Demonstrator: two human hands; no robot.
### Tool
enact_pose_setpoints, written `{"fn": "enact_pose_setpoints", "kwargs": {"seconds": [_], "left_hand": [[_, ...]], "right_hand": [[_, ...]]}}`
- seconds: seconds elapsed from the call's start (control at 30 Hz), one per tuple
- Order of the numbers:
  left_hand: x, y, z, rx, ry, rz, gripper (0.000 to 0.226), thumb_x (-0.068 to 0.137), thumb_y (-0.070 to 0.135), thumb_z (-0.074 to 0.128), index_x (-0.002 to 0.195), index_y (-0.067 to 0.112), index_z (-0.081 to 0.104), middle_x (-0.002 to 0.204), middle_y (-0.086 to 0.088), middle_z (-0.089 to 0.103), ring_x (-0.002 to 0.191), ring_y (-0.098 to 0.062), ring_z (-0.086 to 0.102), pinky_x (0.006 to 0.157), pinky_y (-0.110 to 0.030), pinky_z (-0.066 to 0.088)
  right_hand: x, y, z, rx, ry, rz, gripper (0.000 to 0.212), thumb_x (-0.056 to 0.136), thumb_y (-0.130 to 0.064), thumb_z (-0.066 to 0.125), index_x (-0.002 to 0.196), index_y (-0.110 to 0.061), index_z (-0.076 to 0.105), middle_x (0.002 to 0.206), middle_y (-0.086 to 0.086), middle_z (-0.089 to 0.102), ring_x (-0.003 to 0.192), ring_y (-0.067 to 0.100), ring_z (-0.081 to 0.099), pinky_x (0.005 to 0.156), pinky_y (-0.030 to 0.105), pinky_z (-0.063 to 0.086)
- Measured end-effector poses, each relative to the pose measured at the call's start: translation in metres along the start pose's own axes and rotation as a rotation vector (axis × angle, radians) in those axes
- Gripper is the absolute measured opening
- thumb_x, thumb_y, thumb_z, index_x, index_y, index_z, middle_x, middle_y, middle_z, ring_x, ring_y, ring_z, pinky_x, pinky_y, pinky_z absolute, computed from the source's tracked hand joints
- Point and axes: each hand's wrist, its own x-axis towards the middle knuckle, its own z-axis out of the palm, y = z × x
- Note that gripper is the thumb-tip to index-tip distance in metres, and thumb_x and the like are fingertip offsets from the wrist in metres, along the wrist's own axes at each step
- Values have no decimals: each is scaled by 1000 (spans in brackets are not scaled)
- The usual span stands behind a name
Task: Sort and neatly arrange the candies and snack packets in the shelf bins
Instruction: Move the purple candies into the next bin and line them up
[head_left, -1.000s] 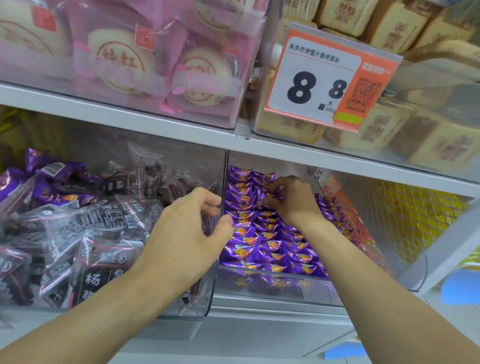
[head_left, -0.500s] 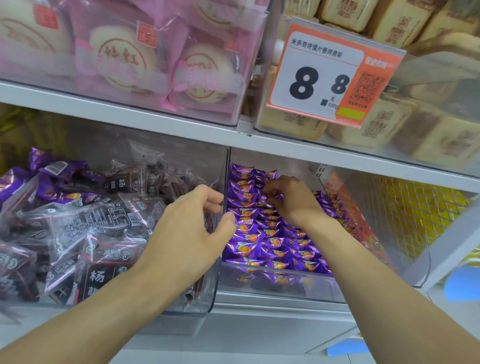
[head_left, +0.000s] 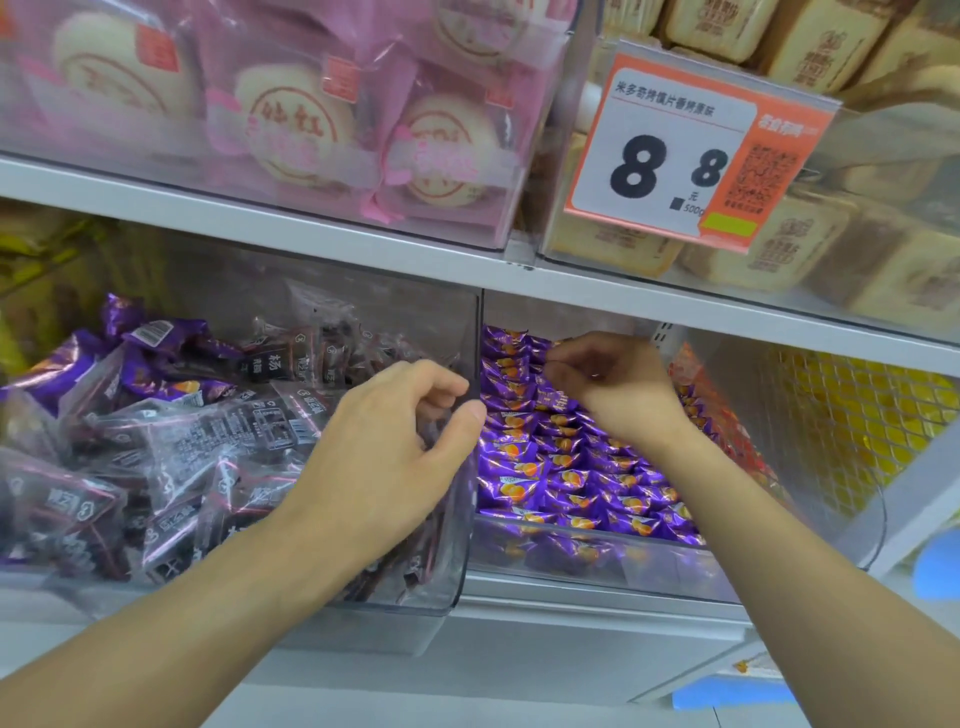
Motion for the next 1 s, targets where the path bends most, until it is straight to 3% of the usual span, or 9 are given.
{"fn": "enact_pose_setpoints", "kwargs": {"seconds": [0.2,0.27,0.37,0.5,0.57,0.67,0.8,0.87,1.0], "left_hand": [[-3,-32,-77,286,139,34,7,86,25,67,92,25,69,84,12,63,78,1,58,73,-7,42],[-3,-53,-100,385,138,-21,11,85,26,68,96,23,70,90,8,66,84,-6,61,79,-19,48],[-6,-88,-125,541,13,-181,34,84,37,70,111,17,69,108,-2,70,105,-22,63,91,-33,48],[-16,-107,-137,580,-107,-127,43,82,53,61,104,17,73,102,-3,71,99,-24,62,85,-33,47],[-19,-110,-143,526,-36,-94,37,81,47,70,104,19,73,101,0,68,101,-22,58,87,-28,41],[-22,-120,-161,483,141,-124,36,77,33,79,108,19,70,105,2,60,105,-20,53,85,-20,32],[-30,-128,-168,458,173,-209,55,83,33,72,131,12,56,129,-2,52,119,-17,52,96,-18,32],[-30,-128,-164,449,160,-216,61,85,35,69,138,13,49,138,-2,50,127,-17,48,100,-19,30],[-22,-126,-163,392,142,-284,72,89,40,65,148,14,33,147,0,45,134,-16,41,99,-20,29]], "right_hand": [[-63,-95,21,445,-214,-147,11,78,2,77,84,-7,72,74,4,72,67,12,64,68,19,53],[-71,-123,38,504,-341,-188,11,77,2,76,84,-6,72,74,3,72,67,11,64,68,20,54],[-60,-152,79,386,-521,-204,13,78,-2,79,89,-6,73,80,6,74,71,11,66,71,19,55],[-5,-170,148,79,-516,-243,18,81,-10,80,97,-10,72,91,7,73,73,7,64,72,14,52],[25,-176,183,-50,-530,-248,26,80,-13,81,103,-13,68,95,2,69,79,8,63,77,15,51],[57,-179,230,-124,-577,-265,49,74,-11,85,118,-10,64,112,6,68,99,19,65,92,32,53],[74,-178,270,-239,-626,-366,61,80,-23,81,135,-16,56,131,1,61,119,16,58,96,22,44],[75,-176,279,-237,-636,-381,53,82,-25,79,131,-16,60,126,0,64,112,11,60,88,17,41],[70,-172,278,-18,-659,-349,40,83,-9,77,120,-11,64,102,-5,64,85,-7,57,81,14,45]]}}
